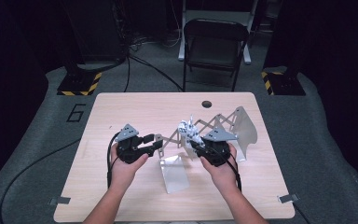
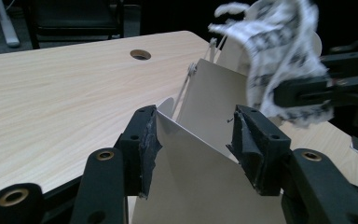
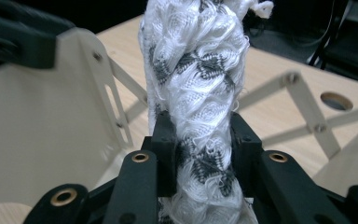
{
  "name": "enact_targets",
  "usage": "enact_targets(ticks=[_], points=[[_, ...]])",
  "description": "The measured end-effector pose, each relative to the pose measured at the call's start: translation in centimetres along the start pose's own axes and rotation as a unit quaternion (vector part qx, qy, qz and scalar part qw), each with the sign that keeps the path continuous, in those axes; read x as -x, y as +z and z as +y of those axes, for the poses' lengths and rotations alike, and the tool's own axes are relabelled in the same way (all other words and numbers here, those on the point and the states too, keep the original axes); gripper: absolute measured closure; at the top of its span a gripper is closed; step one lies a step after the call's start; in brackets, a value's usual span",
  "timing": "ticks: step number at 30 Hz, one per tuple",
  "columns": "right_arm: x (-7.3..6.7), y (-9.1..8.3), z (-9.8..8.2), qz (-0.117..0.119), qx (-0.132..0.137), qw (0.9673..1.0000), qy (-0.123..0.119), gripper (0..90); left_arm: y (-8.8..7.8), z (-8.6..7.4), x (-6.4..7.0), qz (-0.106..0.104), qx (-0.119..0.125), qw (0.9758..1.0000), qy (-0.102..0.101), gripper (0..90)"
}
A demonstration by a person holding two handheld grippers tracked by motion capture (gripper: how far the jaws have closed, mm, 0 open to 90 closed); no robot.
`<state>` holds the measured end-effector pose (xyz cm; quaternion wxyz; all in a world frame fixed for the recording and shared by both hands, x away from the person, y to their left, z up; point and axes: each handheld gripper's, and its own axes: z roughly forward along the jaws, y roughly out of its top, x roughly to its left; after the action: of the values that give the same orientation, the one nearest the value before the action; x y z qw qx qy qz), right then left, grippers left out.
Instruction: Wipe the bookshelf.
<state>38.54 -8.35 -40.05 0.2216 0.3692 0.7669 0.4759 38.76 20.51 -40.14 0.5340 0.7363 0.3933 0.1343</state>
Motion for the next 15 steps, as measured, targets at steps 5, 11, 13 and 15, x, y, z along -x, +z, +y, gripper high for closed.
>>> enact_targets(ticks=[5,11,13,15], points=[[-2.0,-1.6,1.6,0.024,0.043,0.9988,-0.004,69.0,0.1,0.0,0.3,0.015,0.004,0.9996,0.025,49.9],[-4.9,-0.5,0.5,0.055,0.007,0.9983,-0.016,68.8,0.1,-0.1,0.4,0.013,0.006,0.9997,0.018,50.0],[-5.4,0.5,-0.9,0.053,-0.019,0.9984,-0.01,68.3,0.1,-0.1,0.3,0.014,0.005,0.9996,0.025,50.0],[-5.5,1.2,-2.2,0.057,-0.037,0.9977,-0.002,68.1,0.1,-0.1,0.3,0.013,0.007,0.9996,0.025,49.9]])
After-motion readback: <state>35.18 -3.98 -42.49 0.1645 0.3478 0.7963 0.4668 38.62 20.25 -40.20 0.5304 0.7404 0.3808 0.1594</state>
